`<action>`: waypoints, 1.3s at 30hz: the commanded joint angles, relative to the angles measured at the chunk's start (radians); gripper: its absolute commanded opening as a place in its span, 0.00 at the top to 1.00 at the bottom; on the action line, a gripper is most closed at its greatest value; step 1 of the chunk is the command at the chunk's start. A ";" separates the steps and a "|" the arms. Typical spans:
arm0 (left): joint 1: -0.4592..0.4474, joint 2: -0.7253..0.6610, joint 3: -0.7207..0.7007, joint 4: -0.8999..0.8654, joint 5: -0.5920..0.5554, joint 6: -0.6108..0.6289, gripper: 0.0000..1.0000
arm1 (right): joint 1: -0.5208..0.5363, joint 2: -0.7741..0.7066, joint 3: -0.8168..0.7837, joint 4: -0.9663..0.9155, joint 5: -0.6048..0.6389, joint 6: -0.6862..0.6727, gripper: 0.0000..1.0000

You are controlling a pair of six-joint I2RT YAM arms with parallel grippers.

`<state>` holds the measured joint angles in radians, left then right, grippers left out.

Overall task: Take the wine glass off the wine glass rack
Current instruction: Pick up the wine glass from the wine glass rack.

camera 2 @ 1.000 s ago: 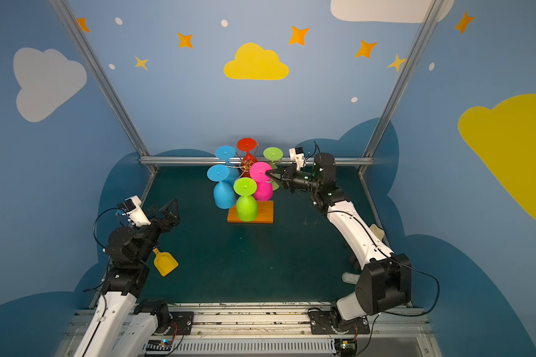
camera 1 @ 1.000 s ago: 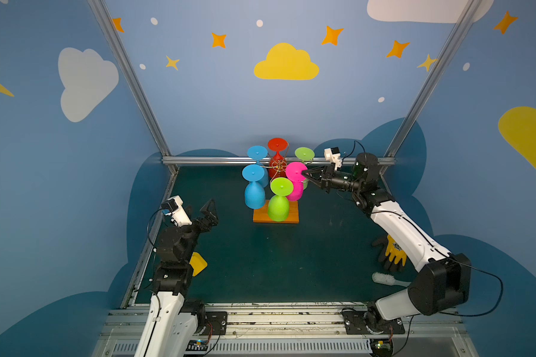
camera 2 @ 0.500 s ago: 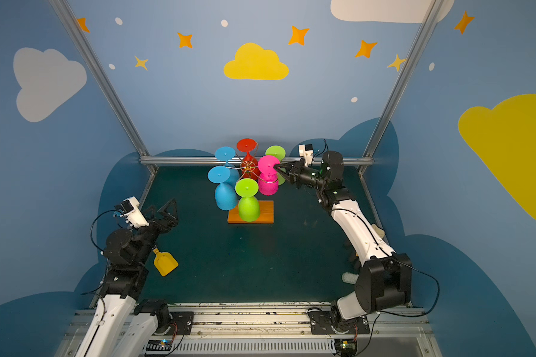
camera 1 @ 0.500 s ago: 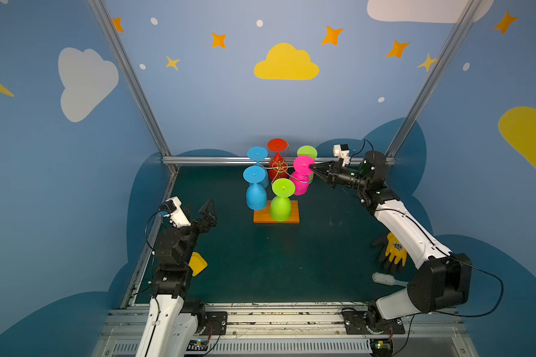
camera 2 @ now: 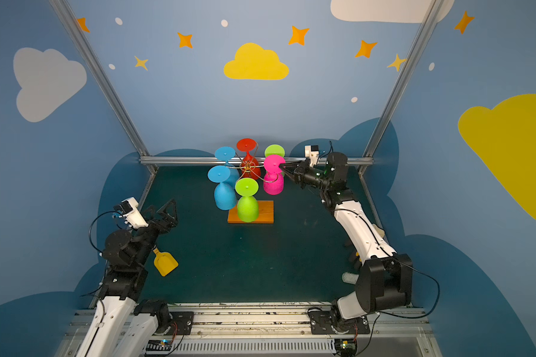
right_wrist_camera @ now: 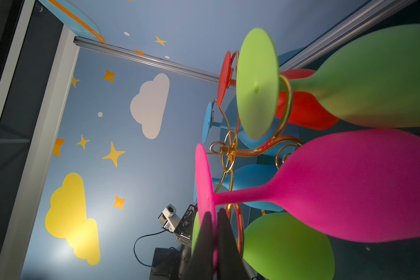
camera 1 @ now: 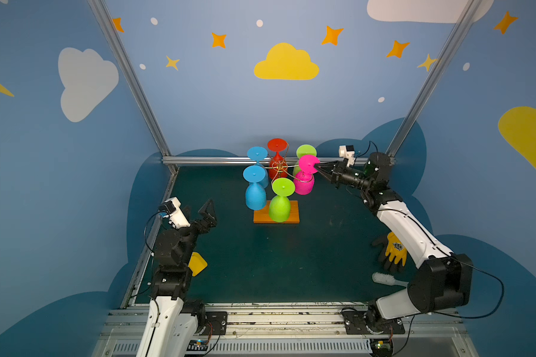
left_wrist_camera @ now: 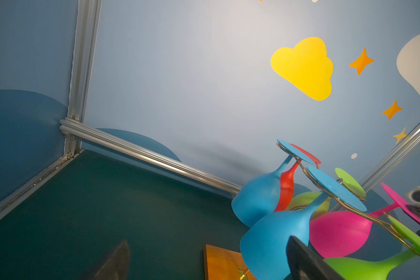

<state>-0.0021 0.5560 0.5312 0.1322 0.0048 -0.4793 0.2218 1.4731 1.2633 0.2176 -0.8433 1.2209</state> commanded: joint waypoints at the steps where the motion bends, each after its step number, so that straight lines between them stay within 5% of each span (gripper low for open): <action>1: 0.003 -0.014 0.053 -0.006 0.003 -0.008 0.01 | -0.017 -0.066 -0.019 -0.005 0.023 -0.034 1.00; 11: 0.004 0.002 0.156 -0.046 0.065 -0.056 0.02 | -0.072 -0.204 -0.097 -0.142 0.077 -0.158 1.00; 23: -0.002 0.336 0.548 -0.073 0.722 -0.140 0.21 | -0.069 -0.375 0.077 -0.462 0.170 -0.610 1.00; 27: -0.075 0.443 0.646 -0.039 0.862 -0.164 0.25 | -0.032 -0.380 0.137 -0.487 0.164 -0.708 1.00; 39: -0.326 0.640 0.821 -0.017 0.955 -0.138 0.29 | 0.169 -0.296 0.331 -0.559 0.174 -0.911 1.00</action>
<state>-0.3050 1.1744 1.3224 0.0696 0.9070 -0.6098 0.3649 1.1587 1.5570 -0.3206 -0.6800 0.3794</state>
